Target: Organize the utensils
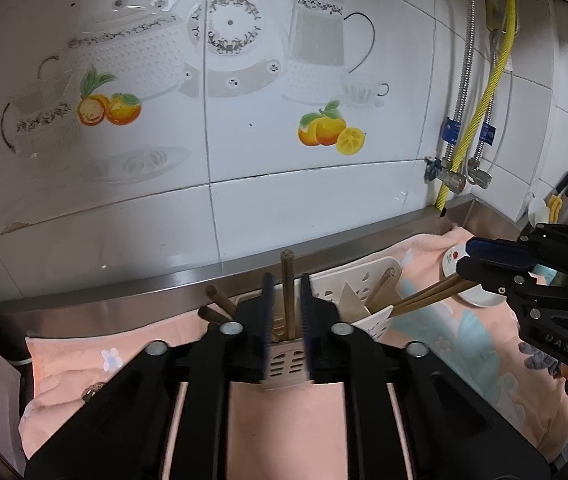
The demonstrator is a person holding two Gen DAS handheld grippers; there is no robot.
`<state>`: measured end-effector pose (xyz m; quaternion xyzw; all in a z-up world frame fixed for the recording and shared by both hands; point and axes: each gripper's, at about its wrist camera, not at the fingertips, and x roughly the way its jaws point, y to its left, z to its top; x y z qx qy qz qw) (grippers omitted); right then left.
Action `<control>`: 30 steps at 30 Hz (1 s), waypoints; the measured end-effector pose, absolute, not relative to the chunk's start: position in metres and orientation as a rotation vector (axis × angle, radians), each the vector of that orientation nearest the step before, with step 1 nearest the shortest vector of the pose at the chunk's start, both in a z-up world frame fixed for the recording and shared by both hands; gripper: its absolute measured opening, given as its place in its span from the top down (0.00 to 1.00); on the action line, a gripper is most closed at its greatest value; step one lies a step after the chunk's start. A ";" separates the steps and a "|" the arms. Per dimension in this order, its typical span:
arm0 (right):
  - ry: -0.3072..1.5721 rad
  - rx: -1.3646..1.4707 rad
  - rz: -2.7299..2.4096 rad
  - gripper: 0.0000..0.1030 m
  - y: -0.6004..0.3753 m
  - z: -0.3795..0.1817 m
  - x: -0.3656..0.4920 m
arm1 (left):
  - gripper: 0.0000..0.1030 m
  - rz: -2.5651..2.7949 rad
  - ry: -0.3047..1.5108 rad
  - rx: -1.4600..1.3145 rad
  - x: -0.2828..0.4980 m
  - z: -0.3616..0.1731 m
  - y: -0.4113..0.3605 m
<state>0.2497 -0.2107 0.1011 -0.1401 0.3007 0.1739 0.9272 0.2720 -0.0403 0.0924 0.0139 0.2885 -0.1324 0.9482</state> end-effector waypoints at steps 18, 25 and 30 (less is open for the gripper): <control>0.565 -0.280 0.342 0.51 -0.214 0.114 0.224 | 0.22 -0.203 0.530 0.034 0.237 0.106 -0.030; 0.541 -0.263 0.338 0.33 -0.218 0.114 0.203 | 0.06 -0.178 0.507 0.054 0.215 0.106 -0.029; 0.527 -0.252 0.337 0.23 -0.220 0.110 0.185 | 0.05 -0.163 0.495 0.059 0.198 0.105 -0.026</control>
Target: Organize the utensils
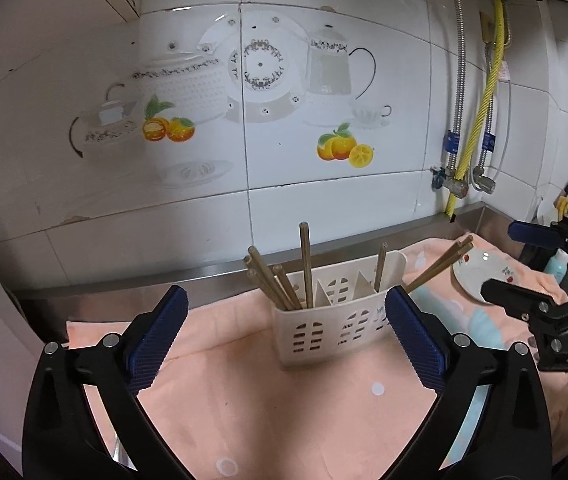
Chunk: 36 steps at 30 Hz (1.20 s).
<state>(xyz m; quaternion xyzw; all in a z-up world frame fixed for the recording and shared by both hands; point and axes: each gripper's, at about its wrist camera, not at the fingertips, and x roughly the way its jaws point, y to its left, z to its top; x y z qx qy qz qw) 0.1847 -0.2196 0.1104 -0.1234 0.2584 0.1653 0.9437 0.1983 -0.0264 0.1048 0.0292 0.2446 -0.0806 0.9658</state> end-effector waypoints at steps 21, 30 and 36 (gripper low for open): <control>0.531 -0.178 0.306 0.10 -0.230 0.088 0.109 | 0.05 -0.104 0.446 0.052 0.112 0.093 -0.024; 0.517 -0.181 0.271 0.08 -0.228 0.079 0.072 | 0.05 -0.069 0.463 0.034 0.077 0.083 -0.012; 0.532 -0.153 0.266 0.07 -0.224 0.068 0.052 | 0.05 -0.056 0.470 0.029 0.054 0.077 -0.007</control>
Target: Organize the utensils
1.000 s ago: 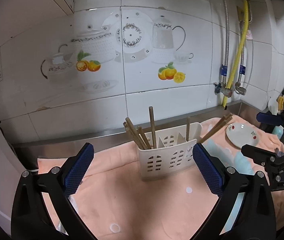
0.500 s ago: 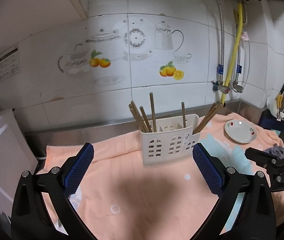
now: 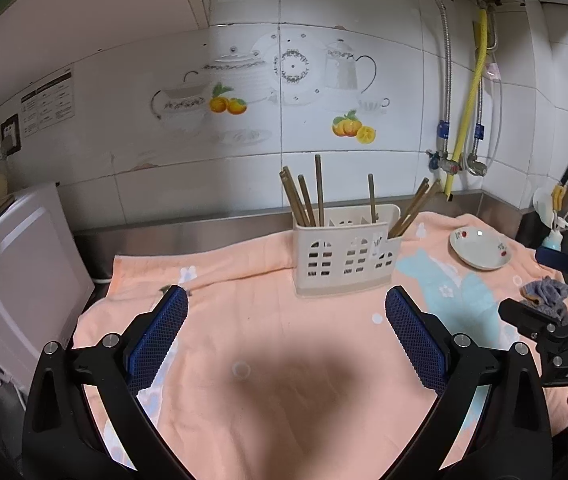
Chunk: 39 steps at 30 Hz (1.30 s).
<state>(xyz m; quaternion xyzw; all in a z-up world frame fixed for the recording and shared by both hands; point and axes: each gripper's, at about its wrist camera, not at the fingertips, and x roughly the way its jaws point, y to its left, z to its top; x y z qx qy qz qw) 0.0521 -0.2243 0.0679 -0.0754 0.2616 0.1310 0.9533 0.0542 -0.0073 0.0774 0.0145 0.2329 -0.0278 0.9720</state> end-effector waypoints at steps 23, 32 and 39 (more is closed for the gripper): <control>0.578 -0.131 0.239 0.07 -0.225 0.042 0.026 | 0.05 -0.059 0.540 -0.010 0.022 0.042 -0.008; 0.597 -0.129 0.224 0.07 -0.230 0.035 0.030 | 0.05 -0.040 0.561 -0.023 0.024 0.033 -0.002; 0.599 -0.124 0.219 0.07 -0.233 0.034 0.032 | 0.05 -0.044 0.575 -0.018 0.026 0.027 -0.003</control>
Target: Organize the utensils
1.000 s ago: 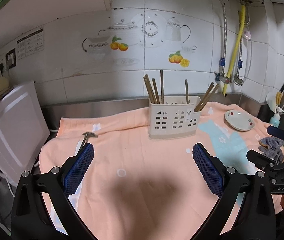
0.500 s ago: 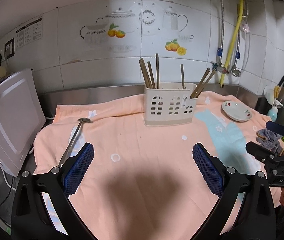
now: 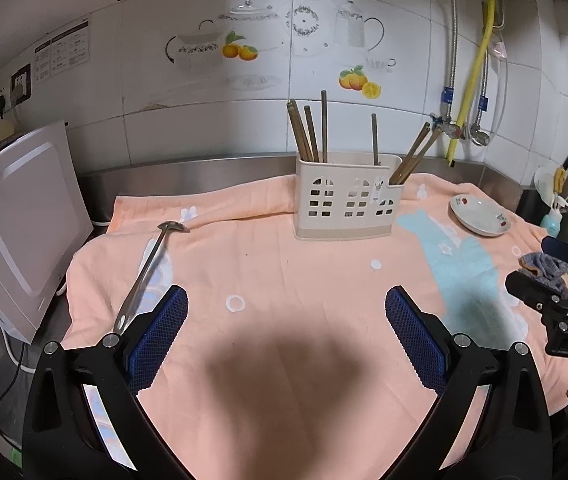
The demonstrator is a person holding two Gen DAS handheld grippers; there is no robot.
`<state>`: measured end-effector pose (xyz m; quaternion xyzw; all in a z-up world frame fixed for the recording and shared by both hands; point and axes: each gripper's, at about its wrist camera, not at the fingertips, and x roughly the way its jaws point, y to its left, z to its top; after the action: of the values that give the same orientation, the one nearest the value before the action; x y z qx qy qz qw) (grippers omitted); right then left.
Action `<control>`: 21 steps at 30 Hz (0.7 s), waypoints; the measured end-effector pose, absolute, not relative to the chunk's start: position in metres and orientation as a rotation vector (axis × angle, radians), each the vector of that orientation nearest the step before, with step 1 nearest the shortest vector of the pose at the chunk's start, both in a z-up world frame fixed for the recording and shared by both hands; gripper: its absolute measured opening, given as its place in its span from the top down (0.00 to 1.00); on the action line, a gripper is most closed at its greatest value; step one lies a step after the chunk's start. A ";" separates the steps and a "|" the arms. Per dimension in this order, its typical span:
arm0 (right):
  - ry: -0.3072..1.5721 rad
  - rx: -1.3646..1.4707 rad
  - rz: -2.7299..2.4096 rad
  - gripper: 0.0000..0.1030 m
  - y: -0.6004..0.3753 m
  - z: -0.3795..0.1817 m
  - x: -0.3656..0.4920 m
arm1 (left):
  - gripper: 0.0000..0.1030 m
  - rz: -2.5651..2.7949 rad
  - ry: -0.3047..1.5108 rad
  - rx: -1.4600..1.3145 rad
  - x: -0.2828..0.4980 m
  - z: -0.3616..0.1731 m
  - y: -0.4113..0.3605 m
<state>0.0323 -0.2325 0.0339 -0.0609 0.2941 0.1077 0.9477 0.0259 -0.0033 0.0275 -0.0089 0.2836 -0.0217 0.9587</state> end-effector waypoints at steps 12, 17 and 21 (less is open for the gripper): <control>0.619 -0.124 0.227 0.07 -0.230 0.029 0.038 | 0.05 -0.038 0.592 -0.023 0.030 0.022 -0.002; 0.621 -0.123 0.225 0.07 -0.230 0.028 0.039 | 0.05 -0.036 0.597 -0.024 0.031 0.020 -0.002; 0.624 -0.122 0.225 0.07 -0.230 0.026 0.041 | 0.05 -0.037 0.603 -0.024 0.033 0.019 -0.002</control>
<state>0.0405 -0.2300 0.0263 -0.0600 0.3063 0.1101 0.9436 0.0329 -0.0016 0.0185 -0.0119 0.2967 -0.0181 0.9547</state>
